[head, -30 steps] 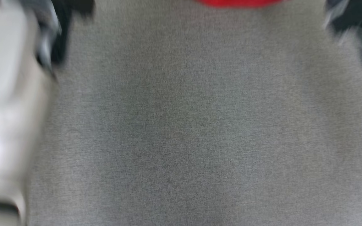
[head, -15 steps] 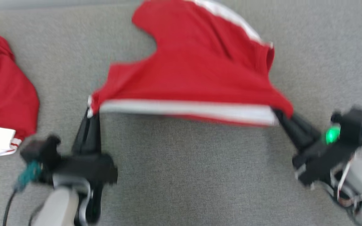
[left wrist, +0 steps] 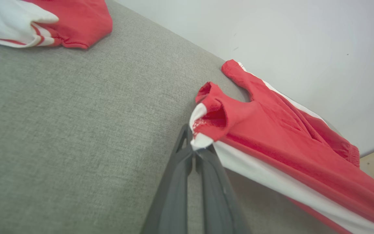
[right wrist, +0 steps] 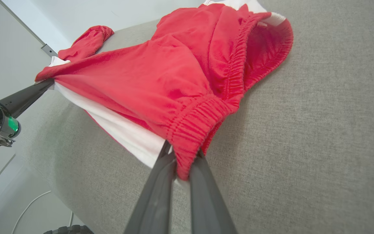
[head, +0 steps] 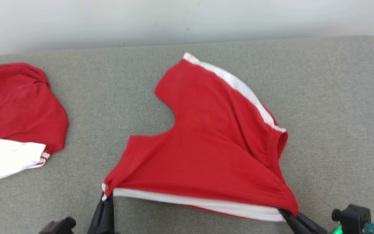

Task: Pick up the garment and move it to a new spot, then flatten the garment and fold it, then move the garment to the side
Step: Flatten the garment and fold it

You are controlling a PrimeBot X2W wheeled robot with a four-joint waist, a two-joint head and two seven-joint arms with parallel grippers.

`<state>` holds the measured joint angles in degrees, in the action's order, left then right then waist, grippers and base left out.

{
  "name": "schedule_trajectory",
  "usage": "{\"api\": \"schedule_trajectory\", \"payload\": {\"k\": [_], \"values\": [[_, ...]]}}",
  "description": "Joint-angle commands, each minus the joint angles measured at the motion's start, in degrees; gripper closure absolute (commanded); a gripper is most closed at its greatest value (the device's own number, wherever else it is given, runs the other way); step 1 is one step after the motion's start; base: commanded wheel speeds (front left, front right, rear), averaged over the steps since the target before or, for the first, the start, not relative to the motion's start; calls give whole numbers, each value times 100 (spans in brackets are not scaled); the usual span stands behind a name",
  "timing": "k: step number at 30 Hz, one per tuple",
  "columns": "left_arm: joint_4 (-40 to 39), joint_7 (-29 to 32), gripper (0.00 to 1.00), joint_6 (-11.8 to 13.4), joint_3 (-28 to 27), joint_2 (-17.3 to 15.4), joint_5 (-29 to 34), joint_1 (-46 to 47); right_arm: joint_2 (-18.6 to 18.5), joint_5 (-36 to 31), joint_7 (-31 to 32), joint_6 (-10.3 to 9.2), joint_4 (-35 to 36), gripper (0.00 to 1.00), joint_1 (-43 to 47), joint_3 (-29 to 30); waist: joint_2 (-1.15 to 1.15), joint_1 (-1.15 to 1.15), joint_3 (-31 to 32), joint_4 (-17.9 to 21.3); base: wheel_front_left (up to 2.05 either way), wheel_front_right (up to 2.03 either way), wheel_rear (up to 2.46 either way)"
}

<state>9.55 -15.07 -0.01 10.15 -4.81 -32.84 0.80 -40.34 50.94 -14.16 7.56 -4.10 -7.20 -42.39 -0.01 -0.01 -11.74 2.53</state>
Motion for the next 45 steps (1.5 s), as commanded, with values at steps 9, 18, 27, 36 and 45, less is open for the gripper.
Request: {"api": "schedule_trajectory", "payload": {"k": [9, 18, 27, 36, 45], "values": [[-63, -12, 100, -140, -70, 92, 158, -30, 323, -396, 289, -15, 369, 100, 503, 561, 1, 1, 130, 88, 0, 0, 0], [76, 496, 100, -300, 151, -353, 528, 1400, 793, -574, 314, -15, 544, 100, 49, 904, 1, 1, -140, 394, 0, 0, 0], [962, 1675, 100, -561, 491, -1005, 906, 3744, 1412, -524, 94, -15, -102, 100, -1241, 932, 1, 1, -977, 1029, 0, 0, 0], [2324, 2190, 100, -717, 994, -1295, 1104, 5532, 1972, -737, -88, -15, -745, 100, -2142, 900, 1, 1, -1470, 1562, 0, 0, 0], [3379, 2277, 100, -732, 1512, -1477, 1266, 6522, 2426, -964, -109, -15, -1136, 100, -2684, 885, 1, 1, -1717, 1878, 0, 0, 0]]}}
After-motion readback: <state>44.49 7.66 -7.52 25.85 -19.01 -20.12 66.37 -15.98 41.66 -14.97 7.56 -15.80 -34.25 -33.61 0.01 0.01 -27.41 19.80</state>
